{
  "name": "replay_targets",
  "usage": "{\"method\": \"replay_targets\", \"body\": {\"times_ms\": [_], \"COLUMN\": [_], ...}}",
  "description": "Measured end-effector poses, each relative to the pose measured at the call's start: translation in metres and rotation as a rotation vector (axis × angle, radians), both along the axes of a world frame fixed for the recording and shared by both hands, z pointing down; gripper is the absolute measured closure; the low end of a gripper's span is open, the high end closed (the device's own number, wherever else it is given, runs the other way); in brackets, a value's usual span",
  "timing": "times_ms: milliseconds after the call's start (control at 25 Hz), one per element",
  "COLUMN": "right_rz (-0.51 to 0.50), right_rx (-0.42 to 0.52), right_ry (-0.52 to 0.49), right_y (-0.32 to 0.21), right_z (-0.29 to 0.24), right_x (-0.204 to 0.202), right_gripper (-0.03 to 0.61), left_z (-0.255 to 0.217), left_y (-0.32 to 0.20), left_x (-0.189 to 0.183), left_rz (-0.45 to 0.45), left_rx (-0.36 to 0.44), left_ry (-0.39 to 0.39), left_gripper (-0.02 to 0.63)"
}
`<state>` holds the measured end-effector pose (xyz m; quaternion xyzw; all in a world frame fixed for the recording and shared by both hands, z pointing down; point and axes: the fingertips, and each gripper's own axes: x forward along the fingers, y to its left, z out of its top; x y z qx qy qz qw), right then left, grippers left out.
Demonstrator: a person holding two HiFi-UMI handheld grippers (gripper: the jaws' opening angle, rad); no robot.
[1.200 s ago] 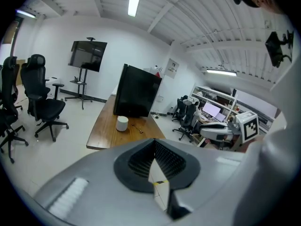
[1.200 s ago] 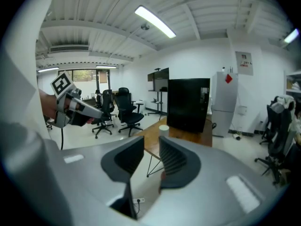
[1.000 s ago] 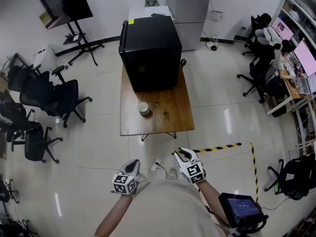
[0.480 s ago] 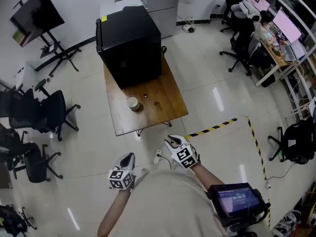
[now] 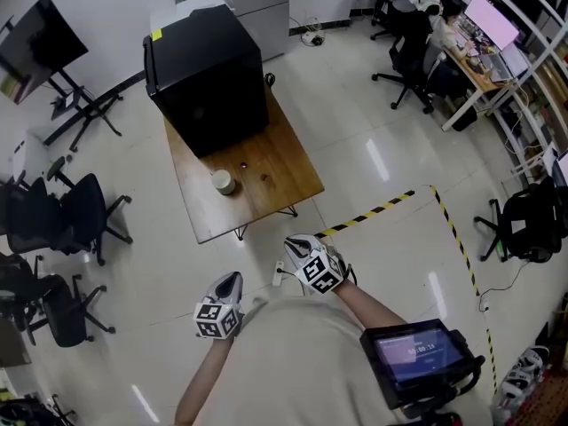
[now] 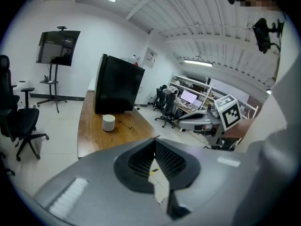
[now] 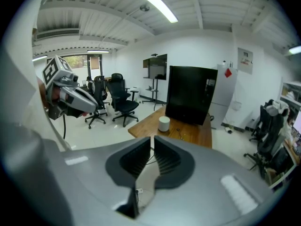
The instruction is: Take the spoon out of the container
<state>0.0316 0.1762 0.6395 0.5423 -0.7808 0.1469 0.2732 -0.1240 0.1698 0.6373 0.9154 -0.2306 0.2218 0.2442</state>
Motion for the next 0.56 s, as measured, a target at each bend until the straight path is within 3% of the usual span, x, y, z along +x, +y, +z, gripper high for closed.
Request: {"method": "replay_targets", "body": {"times_ms": [320, 560], "right_rz": [-0.001, 0.064], "right_rx": [-0.010, -0.005], "right_ry": [-0.007, -0.042], "right_y": [0.021, 0.034], "right_z": [0.006, 0.011], "right_x": [0.006, 0.022], "right_gripper": [0.560, 0.560], "left_z": [0.004, 0.004], "left_y": [0.015, 0.025], "left_x": [0.010, 0.021], "left_rz": [0.008, 0.056], "left_rx": [-0.006, 0.001], "left_ry": [-0.011, -0.042], "left_gripper": [0.611, 0.611]}}
